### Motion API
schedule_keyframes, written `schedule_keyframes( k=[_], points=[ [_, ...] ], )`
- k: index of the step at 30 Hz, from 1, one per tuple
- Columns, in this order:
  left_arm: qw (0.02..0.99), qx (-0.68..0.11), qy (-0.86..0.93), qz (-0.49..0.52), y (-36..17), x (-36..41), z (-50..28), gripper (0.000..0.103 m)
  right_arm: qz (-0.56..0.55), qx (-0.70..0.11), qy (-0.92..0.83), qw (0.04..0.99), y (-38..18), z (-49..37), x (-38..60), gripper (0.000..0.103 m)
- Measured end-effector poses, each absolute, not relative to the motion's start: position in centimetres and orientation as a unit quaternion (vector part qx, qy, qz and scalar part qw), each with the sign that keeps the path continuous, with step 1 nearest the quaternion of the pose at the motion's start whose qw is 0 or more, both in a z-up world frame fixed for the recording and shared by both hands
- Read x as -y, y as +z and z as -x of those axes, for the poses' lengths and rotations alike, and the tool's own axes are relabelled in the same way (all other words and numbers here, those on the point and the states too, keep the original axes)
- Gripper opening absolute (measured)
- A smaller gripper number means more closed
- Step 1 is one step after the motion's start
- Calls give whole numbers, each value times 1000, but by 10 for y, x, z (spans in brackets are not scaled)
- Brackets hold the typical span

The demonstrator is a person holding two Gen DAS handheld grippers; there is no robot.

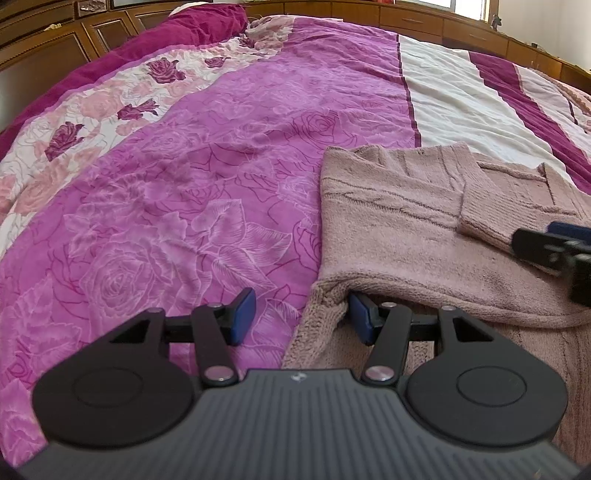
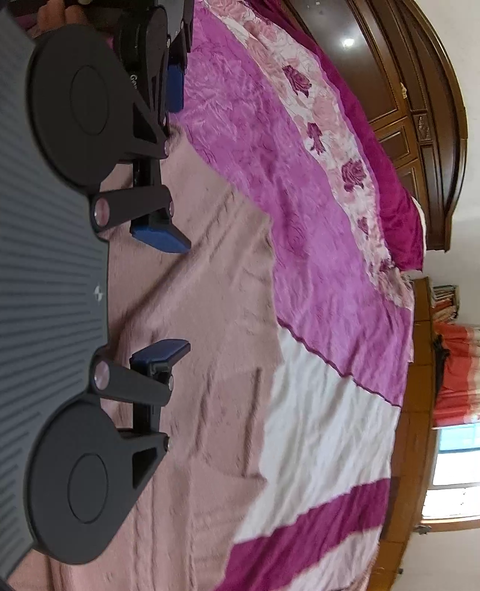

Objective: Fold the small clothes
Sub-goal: 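Close the right gripper on the cardigan edge and lift it, then lay the lifted edge over the body and open the right gripper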

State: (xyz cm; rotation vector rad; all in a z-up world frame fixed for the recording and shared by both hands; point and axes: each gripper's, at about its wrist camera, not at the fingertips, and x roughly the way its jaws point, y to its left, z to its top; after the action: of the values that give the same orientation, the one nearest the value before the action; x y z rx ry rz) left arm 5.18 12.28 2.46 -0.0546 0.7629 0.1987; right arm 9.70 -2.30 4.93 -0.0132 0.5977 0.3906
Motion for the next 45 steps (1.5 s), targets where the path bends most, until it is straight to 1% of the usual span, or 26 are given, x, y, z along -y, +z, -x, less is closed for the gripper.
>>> schedule_keyframes(
  k=[12,22,23,25,26,27,28,32,39,43,45],
  points=[
    [924,-369,95,29,23,-123,-51,57,6,-310,176,934,30,-111,0,64],
    [924,-369,95,33,26,-123,-49,56,1,-309,168,936,27,-117,-3,63],
    [924,-369,94,37,28,-124,-48,57,1,-307,166,937,27,-117,-3,60],
    [924,-369,90,46,33,-126,-44,57,4,-303,158,940,26,-119,-4,30],
    [925,-367,88,51,35,-127,-42,57,4,-301,156,941,27,-120,-3,24],
    [926,-364,86,56,38,-128,-39,57,-2,-299,157,941,27,-120,-1,12],
    [927,-361,84,60,41,-129,-37,57,-10,-296,161,941,29,-120,2,9],
    [932,-349,71,66,51,-132,-30,57,-28,-274,161,948,39,-116,11,7],
    [938,-343,31,45,54,-119,-29,57,-75,-245,166,952,66,-113,33,7],
    [930,-352,13,104,49,-123,-43,57,-98,-229,162,955,82,-112,45,7],
    [927,-359,25,109,45,-122,-52,56,-107,-216,155,958,92,-111,54,7]
  ],
)
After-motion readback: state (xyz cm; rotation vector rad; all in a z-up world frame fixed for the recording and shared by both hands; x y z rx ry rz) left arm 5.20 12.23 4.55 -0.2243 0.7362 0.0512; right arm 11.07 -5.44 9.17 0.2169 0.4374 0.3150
